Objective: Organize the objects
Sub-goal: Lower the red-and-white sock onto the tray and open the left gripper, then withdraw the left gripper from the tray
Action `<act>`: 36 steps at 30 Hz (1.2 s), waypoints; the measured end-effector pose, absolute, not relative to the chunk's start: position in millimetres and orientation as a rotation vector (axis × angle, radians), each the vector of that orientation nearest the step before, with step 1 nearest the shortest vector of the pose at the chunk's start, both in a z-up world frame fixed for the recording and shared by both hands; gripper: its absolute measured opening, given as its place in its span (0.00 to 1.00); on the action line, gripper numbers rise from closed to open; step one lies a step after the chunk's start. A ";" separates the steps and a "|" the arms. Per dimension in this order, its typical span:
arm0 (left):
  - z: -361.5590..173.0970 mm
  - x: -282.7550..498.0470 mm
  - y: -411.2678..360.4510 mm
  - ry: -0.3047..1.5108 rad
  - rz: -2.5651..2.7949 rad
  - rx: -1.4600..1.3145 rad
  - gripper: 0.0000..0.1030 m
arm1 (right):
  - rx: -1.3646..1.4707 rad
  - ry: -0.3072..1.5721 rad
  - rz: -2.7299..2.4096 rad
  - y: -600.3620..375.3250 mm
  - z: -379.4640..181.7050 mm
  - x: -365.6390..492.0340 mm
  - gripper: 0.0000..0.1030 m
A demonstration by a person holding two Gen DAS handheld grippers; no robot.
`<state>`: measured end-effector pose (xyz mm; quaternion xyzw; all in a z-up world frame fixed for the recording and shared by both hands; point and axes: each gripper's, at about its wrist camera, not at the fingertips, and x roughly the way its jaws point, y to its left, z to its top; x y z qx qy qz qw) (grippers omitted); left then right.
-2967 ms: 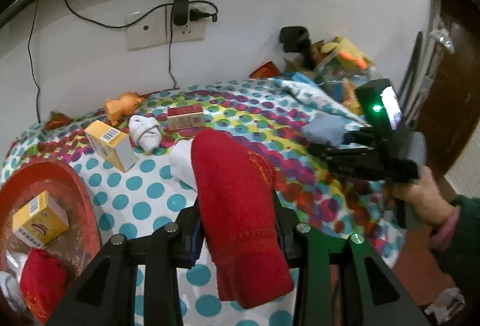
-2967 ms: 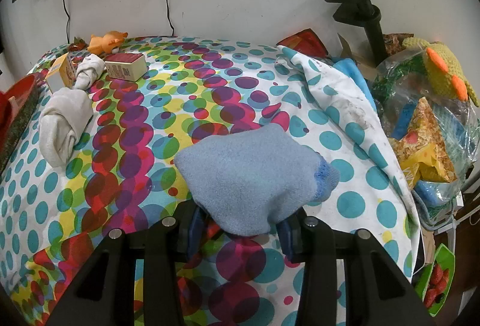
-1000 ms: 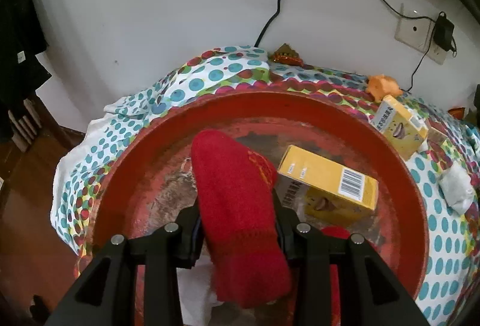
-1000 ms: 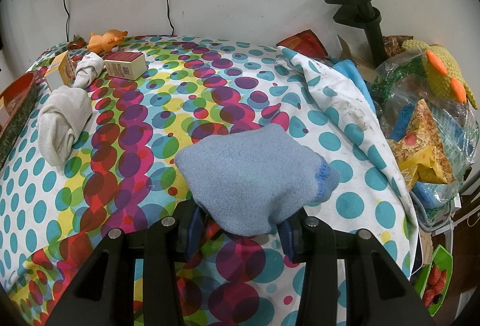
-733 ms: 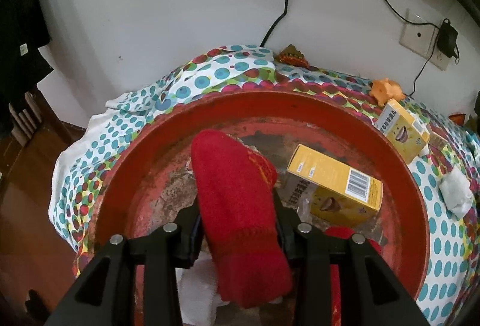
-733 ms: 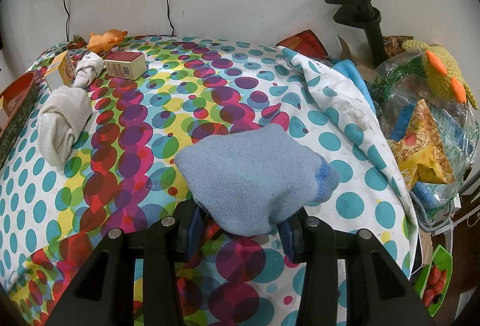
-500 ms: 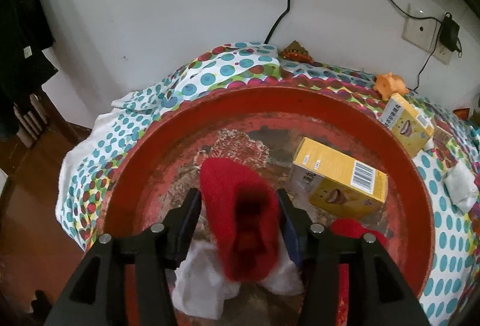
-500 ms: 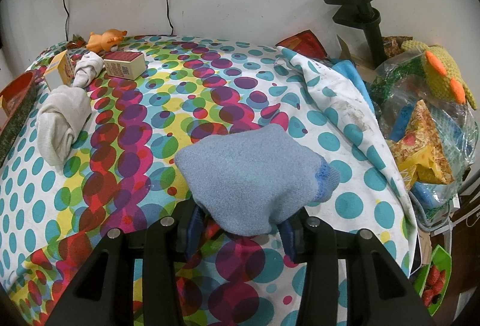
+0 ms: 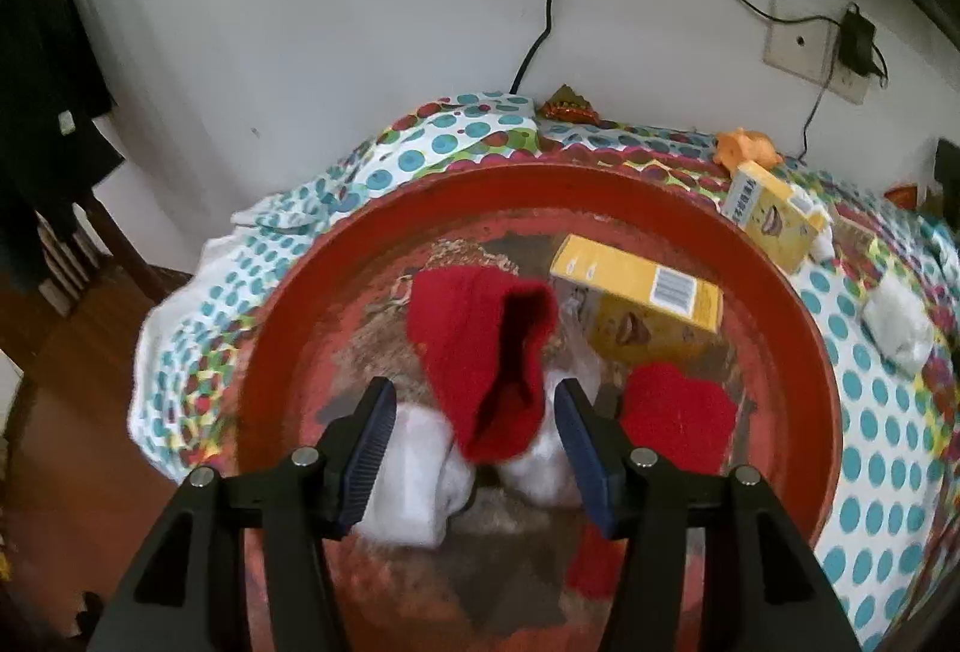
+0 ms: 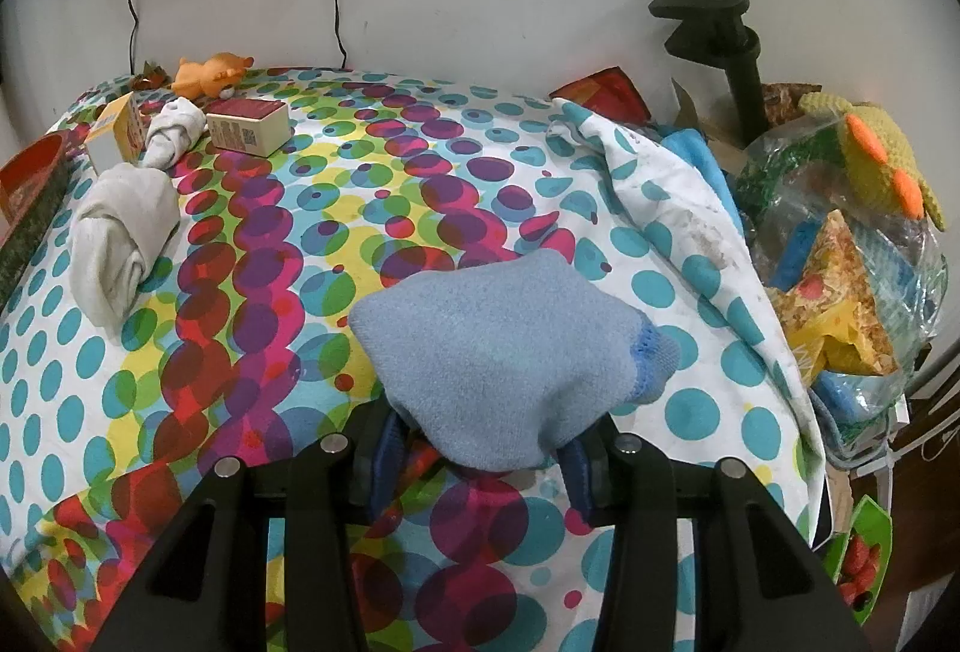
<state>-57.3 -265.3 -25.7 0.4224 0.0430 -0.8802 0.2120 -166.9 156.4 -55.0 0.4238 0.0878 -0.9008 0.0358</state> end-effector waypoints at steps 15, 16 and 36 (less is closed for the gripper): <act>-15.0 34.3 -217.4 0.063 -2.490 1.048 0.57 | 1.300 0.290 -2.771 153.2 -53.9 -165.7 0.41; -15.6 40.6 -216.7 0.055 -2.487 1.034 0.57 | 1.301 0.285 -2.770 151.3 -53.8 -165.5 0.41; -30.2 75.3 -242.9 0.113 -2.459 1.000 0.58 | 1.243 0.231 -2.792 150.1 -29.7 -143.8 0.39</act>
